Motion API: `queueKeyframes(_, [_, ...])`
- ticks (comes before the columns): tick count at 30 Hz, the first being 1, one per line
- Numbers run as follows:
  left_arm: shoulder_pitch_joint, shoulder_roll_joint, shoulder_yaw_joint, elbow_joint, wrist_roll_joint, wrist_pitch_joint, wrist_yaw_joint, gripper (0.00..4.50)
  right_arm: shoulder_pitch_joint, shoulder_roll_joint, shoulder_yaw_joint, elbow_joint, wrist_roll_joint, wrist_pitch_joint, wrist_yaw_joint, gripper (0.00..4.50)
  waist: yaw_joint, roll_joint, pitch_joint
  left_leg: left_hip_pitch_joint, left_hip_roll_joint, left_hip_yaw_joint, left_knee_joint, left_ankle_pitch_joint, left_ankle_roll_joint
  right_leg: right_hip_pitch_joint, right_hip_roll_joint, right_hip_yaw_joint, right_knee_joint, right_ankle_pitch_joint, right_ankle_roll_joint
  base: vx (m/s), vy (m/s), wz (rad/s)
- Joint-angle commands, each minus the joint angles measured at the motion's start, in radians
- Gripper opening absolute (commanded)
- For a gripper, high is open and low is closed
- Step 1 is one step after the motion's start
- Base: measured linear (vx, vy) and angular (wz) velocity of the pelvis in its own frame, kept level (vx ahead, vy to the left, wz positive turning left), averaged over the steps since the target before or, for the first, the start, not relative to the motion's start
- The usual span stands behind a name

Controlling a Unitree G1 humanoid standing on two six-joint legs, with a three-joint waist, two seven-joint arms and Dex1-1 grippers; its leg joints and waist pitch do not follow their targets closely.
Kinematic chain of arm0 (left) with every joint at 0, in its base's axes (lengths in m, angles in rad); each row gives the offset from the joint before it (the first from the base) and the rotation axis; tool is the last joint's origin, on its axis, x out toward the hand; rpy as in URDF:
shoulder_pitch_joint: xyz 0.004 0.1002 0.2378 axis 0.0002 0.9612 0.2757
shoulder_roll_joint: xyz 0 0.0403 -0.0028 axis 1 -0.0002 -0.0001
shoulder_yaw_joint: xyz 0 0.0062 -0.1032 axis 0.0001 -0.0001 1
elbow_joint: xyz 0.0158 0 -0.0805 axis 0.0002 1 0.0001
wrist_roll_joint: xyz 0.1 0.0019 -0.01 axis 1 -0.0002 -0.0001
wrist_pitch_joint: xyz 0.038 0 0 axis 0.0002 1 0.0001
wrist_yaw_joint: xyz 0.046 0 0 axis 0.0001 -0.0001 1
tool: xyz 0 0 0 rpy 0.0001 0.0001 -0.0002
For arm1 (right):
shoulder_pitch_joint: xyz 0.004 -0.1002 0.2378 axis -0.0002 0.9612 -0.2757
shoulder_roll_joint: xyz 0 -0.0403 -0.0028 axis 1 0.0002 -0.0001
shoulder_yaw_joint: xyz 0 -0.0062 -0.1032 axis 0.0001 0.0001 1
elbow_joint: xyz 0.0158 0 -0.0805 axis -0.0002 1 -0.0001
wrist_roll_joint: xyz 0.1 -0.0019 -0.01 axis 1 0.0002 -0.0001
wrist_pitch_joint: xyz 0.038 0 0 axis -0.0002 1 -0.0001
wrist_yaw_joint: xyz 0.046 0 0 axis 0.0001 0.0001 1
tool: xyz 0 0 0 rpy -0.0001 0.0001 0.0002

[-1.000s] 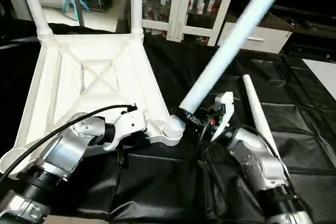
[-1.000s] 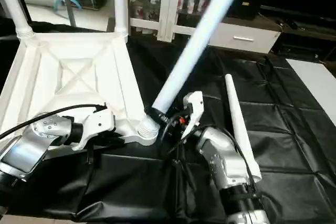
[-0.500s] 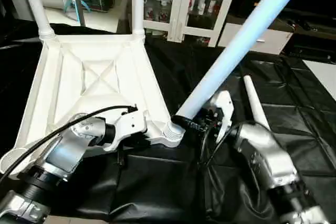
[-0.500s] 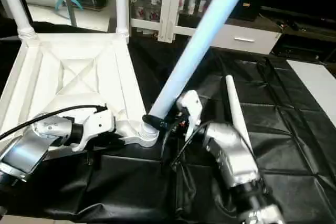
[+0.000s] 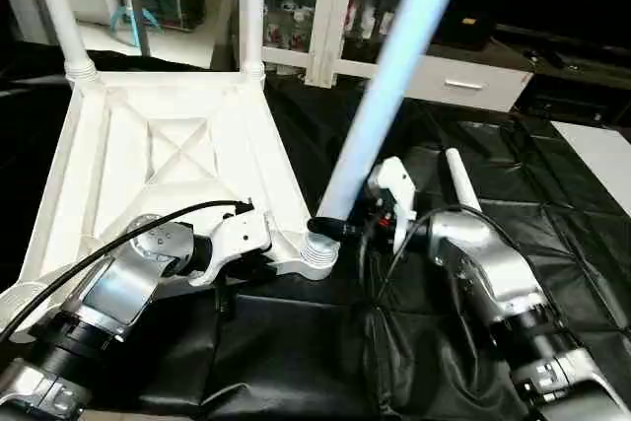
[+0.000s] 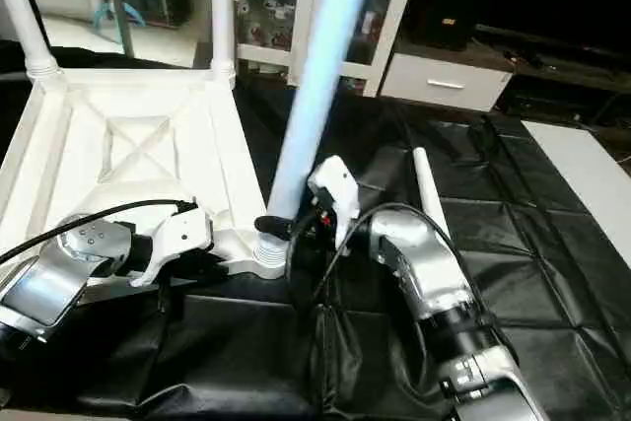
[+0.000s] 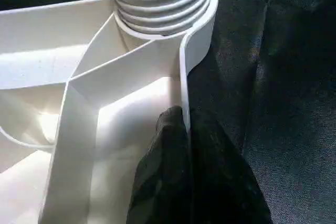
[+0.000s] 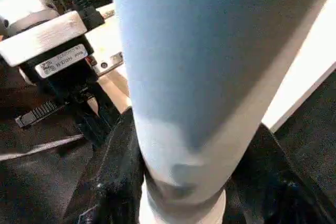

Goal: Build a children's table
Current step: Insert table leg to table base

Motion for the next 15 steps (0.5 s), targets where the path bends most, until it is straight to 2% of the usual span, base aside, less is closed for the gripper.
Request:
queueKeyframes(1, [0.002,-0.018,-0.028,-0.008,-0.006,-0.015,-0.009,0.0,0.045,-0.016,0.078,0.14,-0.097,0.071,-0.02,1.84,-0.009,0.022,-0.023,0.031,0.056,-0.038,-0.099,-0.488,-0.105,-0.017,-0.047,0.025,-0.092,-0.347,-0.146,0.0,0.0,0.0])
queueKeyframes(3, [0.002,-0.019,-0.028,-0.008,-0.006,-0.015,-0.008,0.0,0.042,-0.013,0.08,0.147,-0.102,0.067,-0.026,1.84,-0.01,0.023,-0.023,0.031,0.056,-0.039,-0.1,-0.5,-0.108,-0.018,-0.048,0.026,-0.093,-0.356,-0.143,0.0,0.0,0.0])
queueKeyframes(5, [0.002,-0.022,-0.03,-0.009,-0.005,-0.013,-0.004,0.0,0.038,-0.001,0.086,0.191,-0.142,0.031,-0.086,1.84,-0.012,0.022,-0.022,0.031,0.056,-0.04,-0.1,-0.515,-0.111,-0.02,-0.048,0.026,-0.094,-0.373,-0.138,0.0,0.0,0.0])
queueKeyframes(8, [0.005,-0.025,-0.031,-0.013,-0.005,-0.009,-0.001,0.0,0.041,0.011,0.075,0.225,-0.158,0.019,-0.134,1.84,-0.018,0.019,-0.017,0.028,0.055,-0.048,-0.104,-0.563,-0.117,-0.021,-0.053,0.024,-0.103,-0.465,-0.117,0.0,0.0,0.0])
queueKeyframes(9, [0.006,-0.026,-0.031,-0.015,-0.005,-0.008,0.0,0.0,0.045,0.013,0.072,0.232,-0.16,0.015,-0.145,1.84,-0.02,0.021,-0.016,0.03,0.055,-0.052,-0.105,-0.595,-0.121,-0.023,-0.054,0.022,-0.108,-0.508,-0.106,0.0,0.0,0.0])
queueKeyframes(12, [0.008,-0.029,-0.031,-0.017,-0.007,-0.007,0.001,0.0,0.063,0.021,0.049,0.242,-0.155,-0.007,-0.177,1.84,-0.026,0.024,-0.015,0.034,0.055,-0.06,-0.109,-0.658,-0.129,-0.028,-0.051,0.017,-0.115,-0.546,-0.091,0.0,0.0,0.0])
queueKeyframes(13, [0.008,-0.029,-0.031,-0.017,-0.007,-0.007,0.001,0.0,0.064,0.021,0.049,0.242,-0.154,-0.009,-0.177,1.84,-0.027,0.024,-0.015,0.036,0.054,-0.061,-0.109,-0.67,-0.13,-0.029,-0.05,0.016,-0.116,-0.548,-0.09,0.0,0.0,0.0])
queueKeyframes(14, [0.008,-0.029,-0.03,-0.016,-0.008,-0.007,0.0,0.0,0.073,0.032,0.028,0.243,-0.144,-0.043,-0.191,1.84,-0.029,0.026,-0.016,0.037,0.054,-0.063,-0.11,-0.688,-0.13,-0.031,-0.049,0.015,-0.117,-0.545,-0.091,0.0,0.0,0.0])
queueKeyframes(15, [0.008,-0.028,-0.03,-0.015,-0.008,-0.008,-0.001,0.0,0.075,0.036,0.019,0.242,-0.138,-0.046,-0.197,1.84,-0.034,0.032,-0.018,0.036,0.054,-0.065,-0.113,-0.698,-0.133,-0.028,-0.048,0.014,-0.118,-0.521,-0.094,0.0,0.0,0.0])
